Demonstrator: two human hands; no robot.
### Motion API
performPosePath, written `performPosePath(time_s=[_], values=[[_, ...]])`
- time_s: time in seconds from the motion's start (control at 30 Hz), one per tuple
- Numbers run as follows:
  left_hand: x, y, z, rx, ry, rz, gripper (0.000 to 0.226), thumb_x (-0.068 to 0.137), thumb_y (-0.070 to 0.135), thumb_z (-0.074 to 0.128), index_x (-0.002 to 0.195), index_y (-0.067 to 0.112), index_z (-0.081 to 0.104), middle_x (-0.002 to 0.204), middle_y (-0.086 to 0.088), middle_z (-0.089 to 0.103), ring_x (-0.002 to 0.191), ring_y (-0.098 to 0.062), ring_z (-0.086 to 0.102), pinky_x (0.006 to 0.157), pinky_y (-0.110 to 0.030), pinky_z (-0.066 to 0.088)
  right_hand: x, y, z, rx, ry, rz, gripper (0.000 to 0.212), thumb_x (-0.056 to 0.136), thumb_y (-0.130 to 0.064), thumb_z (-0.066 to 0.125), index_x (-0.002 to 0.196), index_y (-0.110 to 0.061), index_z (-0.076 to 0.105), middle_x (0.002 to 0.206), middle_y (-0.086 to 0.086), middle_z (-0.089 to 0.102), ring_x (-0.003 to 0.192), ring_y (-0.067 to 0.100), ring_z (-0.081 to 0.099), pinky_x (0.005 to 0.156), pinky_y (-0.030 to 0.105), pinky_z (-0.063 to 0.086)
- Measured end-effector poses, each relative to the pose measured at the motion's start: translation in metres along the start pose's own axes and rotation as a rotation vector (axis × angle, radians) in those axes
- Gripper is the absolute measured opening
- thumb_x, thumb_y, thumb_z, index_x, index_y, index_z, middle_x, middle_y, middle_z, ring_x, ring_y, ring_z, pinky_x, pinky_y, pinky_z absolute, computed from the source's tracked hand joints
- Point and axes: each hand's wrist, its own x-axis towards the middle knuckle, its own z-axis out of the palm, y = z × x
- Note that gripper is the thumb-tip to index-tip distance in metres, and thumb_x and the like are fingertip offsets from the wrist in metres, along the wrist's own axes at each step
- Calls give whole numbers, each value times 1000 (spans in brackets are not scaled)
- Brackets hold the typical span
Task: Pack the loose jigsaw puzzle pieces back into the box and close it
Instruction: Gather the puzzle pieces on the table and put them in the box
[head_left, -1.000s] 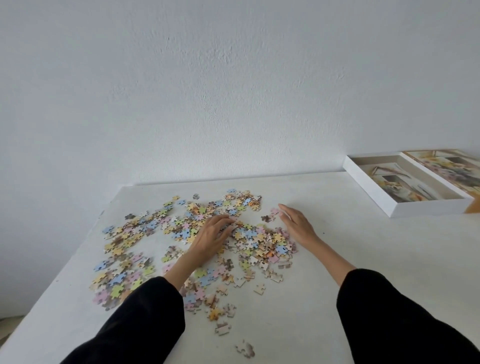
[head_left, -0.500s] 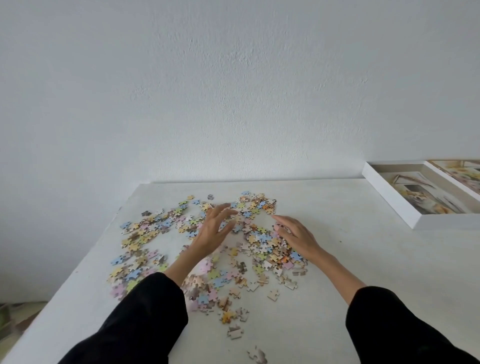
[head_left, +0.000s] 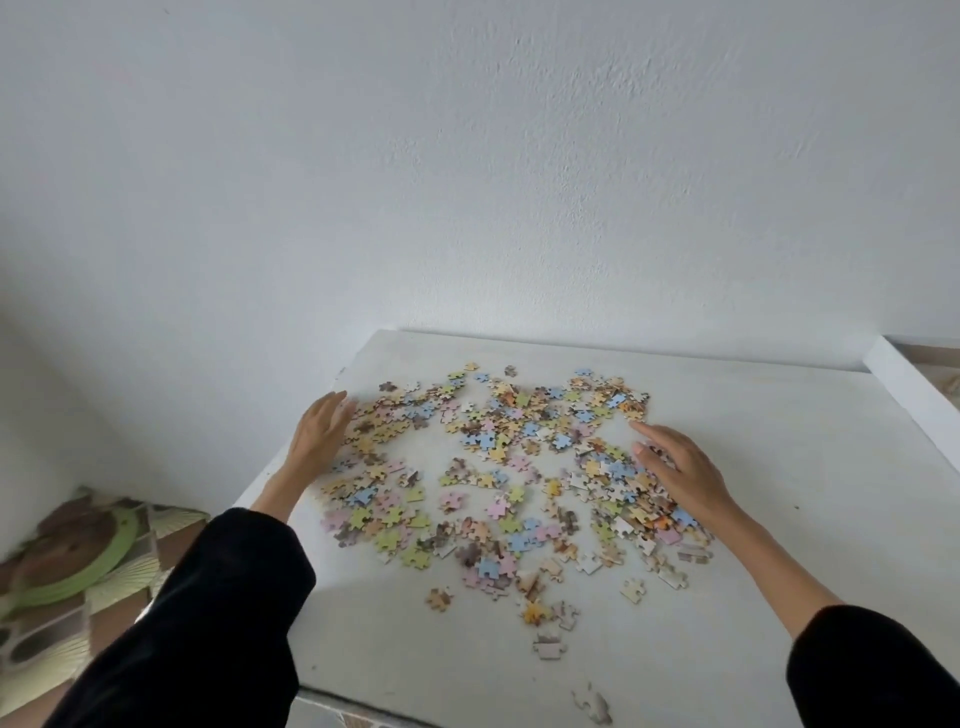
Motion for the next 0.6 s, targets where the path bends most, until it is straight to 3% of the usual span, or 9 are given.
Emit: performPosePath(time_s=[0.17, 0.33, 0.47, 0.6], values=[[-1, 19, 16, 125, -64, 34, 59, 97, 50, 21, 145, 16, 24, 153, -7, 23, 141, -22, 21, 116, -42, 15, 0, 1, 0, -14, -3, -5, 53, 88, -55, 37, 135, -32, 42, 143, -3, 42, 134, 15, 34, 105, 41, 31], [-6, 46, 27, 93, -98, 160, 56, 96, 48, 26, 142, 16, 30, 149, -5, 31, 137, -21, 29, 112, -34, 21, -1, 1, 0, -7, -9, 8, 60, 84, -64, 35, 135, -32, 42, 143, -5, 42, 133, 14, 35, 105, 40, 33], [-16, 57, 36, 65, -206, 278, 70, 89, 64, 20, 143, 20, 29, 149, 0, 30, 134, -15, 33, 110, -30, 24, -1, 2, 0, -4, -14, -5, 44, 92, -45, 44, 134, -31, 43, 142, -4, 42, 131, 13, 37, 104, 38, 34], [-17, 60, 36, -139, -208, 336, 89, 74, 83, 16, 139, 25, 36, 145, 2, 34, 126, -9, 36, 106, -30, 29, 5, -5, -13, 204, 25, -6, 33, 92, -31, 51, 124, -25, 54, 134, -3, 52, 123, 12, 46, 100, 29, 34]])
